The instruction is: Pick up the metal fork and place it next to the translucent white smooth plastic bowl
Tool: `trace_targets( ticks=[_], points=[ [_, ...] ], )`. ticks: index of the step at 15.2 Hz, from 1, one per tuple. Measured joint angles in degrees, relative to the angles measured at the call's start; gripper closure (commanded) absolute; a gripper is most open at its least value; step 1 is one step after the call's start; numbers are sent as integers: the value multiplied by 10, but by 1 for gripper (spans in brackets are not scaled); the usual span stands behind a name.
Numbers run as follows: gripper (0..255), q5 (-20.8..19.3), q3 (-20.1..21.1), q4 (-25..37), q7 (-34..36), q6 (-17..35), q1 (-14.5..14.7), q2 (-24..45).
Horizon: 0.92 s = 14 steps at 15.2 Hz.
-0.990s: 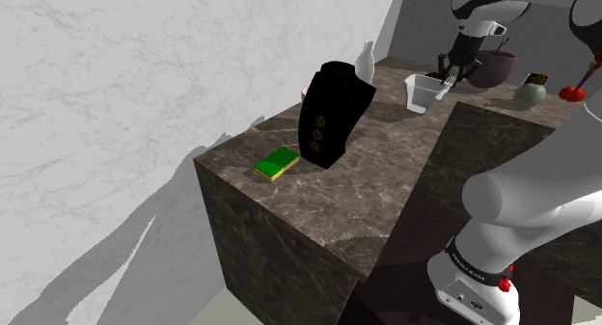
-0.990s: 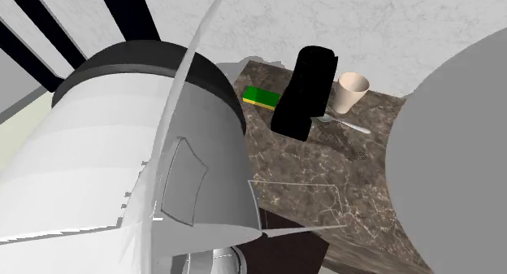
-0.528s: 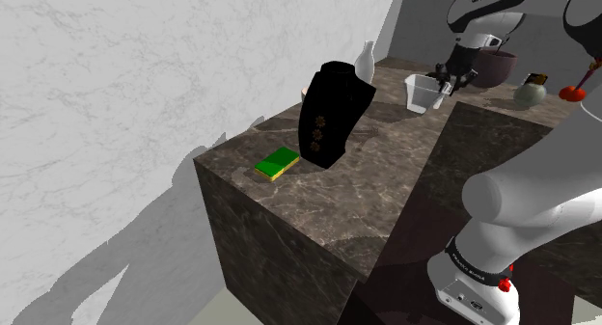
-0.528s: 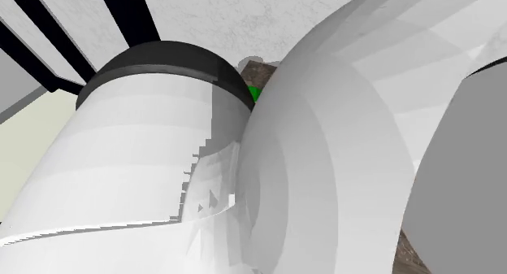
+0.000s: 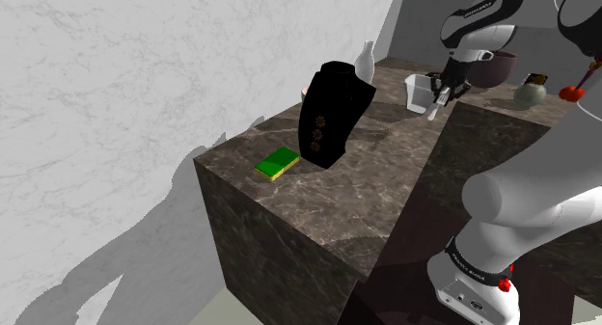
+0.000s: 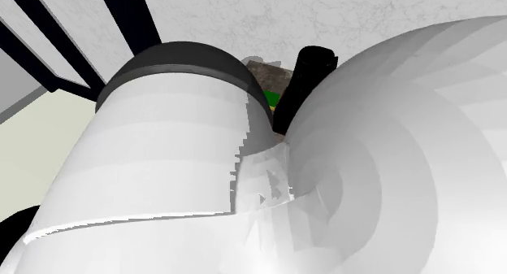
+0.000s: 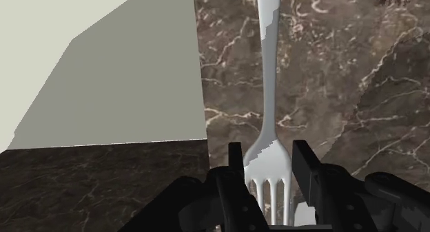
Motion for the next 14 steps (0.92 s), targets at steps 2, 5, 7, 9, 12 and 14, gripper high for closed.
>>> trace_targets(
  ticks=[2,5,7,9,12,14],
  points=[
    [255,1,0,-11,-1,14,0,4],
    [255,2,-1,-26,-1,36,0,11],
    [255,3,-2,-36,-3,54,-1,18],
    [255,5,-2,-44,-3,69,-1,25],
    [255,6,-2,-58,-4,90,-1,33],
    [255,8,-3,-66,-6,106,-1,41]
  ],
)
